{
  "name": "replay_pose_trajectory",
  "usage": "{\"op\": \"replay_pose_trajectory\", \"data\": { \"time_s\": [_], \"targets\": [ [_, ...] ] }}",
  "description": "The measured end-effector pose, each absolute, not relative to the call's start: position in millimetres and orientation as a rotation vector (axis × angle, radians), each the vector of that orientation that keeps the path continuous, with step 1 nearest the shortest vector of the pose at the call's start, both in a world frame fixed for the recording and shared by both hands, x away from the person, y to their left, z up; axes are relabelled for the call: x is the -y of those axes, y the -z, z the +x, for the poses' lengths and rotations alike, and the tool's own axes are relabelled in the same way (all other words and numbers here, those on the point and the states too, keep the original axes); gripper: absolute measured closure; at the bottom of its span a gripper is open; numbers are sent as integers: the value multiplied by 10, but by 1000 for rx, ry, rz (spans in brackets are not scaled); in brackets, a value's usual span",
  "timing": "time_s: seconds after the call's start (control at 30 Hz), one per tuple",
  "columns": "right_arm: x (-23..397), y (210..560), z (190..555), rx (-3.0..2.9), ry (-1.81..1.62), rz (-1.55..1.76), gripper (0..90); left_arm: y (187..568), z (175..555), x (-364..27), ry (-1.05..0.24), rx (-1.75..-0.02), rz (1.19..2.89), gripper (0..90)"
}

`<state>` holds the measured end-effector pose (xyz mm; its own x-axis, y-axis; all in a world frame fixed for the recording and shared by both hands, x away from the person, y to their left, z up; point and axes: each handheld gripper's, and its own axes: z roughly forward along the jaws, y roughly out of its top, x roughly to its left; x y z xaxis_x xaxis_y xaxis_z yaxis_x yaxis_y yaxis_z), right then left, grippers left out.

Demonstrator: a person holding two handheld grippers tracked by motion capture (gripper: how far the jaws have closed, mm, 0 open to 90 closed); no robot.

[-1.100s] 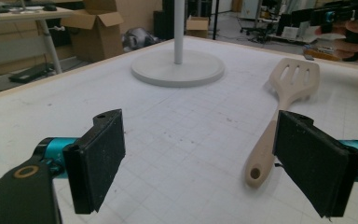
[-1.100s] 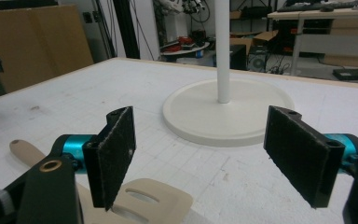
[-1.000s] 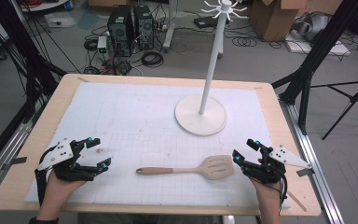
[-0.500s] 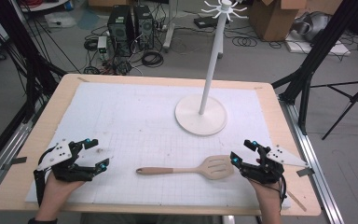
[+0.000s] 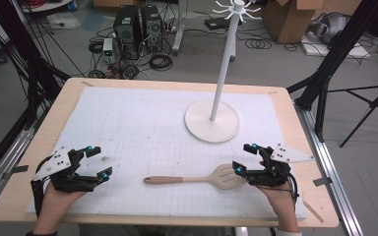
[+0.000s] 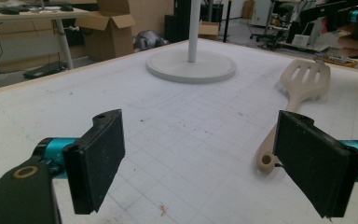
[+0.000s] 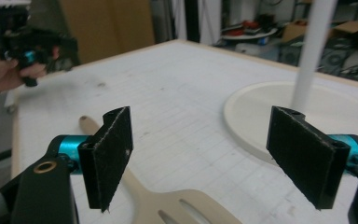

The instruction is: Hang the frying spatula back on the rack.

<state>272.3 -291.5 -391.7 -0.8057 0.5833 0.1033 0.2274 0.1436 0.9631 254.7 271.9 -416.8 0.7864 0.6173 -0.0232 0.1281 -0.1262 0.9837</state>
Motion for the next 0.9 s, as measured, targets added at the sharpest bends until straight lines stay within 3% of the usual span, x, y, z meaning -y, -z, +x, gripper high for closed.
{"op": "replay_pose_trajectory", "data": {
  "time_s": [0.37,0.9],
  "targets": [
    [2584,3837,2917,-2348,-1614,644,210,4167,2505,-2734,-468,-599,1672,172],
    [2017,3926,2977,-2645,-1325,442,312,4182,2511,-2691,-452,-590,1689,172]
  ]
}}
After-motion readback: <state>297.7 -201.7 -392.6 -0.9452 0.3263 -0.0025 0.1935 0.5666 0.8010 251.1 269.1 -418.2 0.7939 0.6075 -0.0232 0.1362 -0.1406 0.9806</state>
